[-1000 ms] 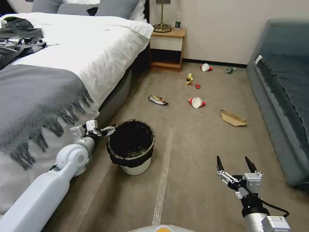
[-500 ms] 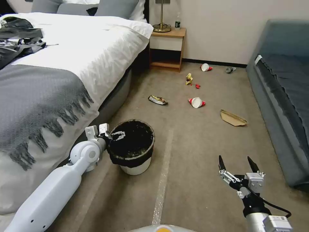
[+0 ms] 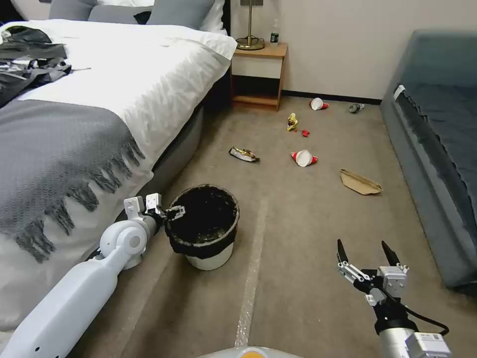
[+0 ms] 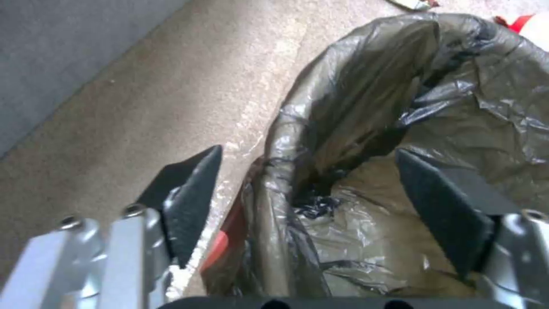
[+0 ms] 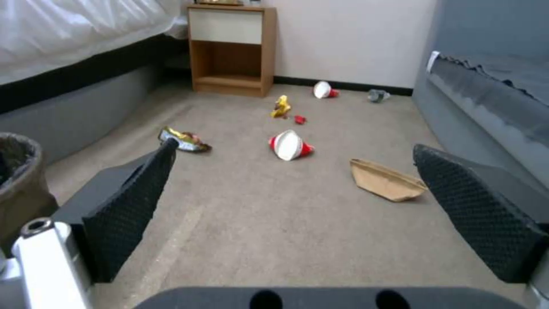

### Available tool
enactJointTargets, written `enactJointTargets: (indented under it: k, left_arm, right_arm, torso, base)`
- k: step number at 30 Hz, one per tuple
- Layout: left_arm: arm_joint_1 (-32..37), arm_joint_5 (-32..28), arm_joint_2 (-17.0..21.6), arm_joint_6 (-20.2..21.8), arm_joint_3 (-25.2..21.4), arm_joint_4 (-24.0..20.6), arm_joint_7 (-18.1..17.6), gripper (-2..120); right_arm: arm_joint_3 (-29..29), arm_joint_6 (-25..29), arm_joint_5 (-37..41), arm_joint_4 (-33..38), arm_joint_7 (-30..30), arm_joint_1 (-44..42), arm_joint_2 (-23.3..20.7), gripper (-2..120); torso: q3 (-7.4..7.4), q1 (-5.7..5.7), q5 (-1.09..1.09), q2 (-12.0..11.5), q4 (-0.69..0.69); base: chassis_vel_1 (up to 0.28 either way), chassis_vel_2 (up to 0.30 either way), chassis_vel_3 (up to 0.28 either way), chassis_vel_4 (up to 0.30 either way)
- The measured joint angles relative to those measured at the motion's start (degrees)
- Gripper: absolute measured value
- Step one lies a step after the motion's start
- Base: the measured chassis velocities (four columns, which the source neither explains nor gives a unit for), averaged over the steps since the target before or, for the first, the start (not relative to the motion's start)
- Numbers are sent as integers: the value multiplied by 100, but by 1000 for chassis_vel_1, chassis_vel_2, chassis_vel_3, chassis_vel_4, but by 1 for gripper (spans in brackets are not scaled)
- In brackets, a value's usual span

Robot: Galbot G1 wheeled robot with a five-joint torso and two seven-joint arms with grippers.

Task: Pick up the trash can from the floor.

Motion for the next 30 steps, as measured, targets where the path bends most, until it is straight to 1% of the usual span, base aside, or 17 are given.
enactJointTargets:
  k: [3,4,7,8,9,13,14,17,18,20,30]
  left_arm:
    - [2,12,-2,48,6,9,-9,55]
    - [2,12,-2,48,6,9,-9,55]
    - [14,15,13,70,2,11,-10,40]
    - [16,14,18,72,-2,11,-10,36]
    - [16,14,18,72,-2,11,-10,36]
    - [22,5,41,76,-29,11,-15,19]
    - [22,5,41,76,-29,11,-15,19]
    - [30,1,45,84,-42,11,-17,4]
    - [30,1,45,84,-42,11,-17,4]
    - [37,-2,41,86,-52,26,-15,0]
    - [51,-6,17,83,-103,35,34,0]
  right_arm:
    - [2,2,16,8,14,1,-1,100]
    - [2,2,16,8,14,1,-1,100]
    - [7,2,31,8,23,7,-8,100]
    - [8,2,35,8,24,8,-9,100]
    - [8,2,35,8,24,8,-9,100]
    - [10,2,54,12,28,14,-2,100]
    - [10,2,54,12,28,14,-2,100]
    - [9,1,55,13,29,14,3,100]
    - [9,1,55,13,29,14,3,100]
    - [9,1,55,11,34,14,4,100]
    - [12,1,55,-31,38,33,6,100]
  torso:
    - [0,0,0,0,0]
    - [0,0,0,0,0]
    - [0,0,0,0,1]
    - [0,0,0,0,0]
    - [0,0,0,0,0]
    - [0,0,0,0,1]
    - [0,0,0,0,1]
    - [0,0,0,0,0]
    - [0,0,0,0,0]
    - [0,0,0,0,0]
    - [0,0,0,0,1]
  base:
    - [0,0,0,0]
    - [0,0,0,0]
    - [0,0,0,0]
    - [0,0,0,0]
    - [0,0,0,0]
    - [0,0,0,0]
    - [0,0,0,0]
    - [0,0,0,0]
    - [0,0,0,0]
    - [0,0,0,0]
    - [0,0,0,0]
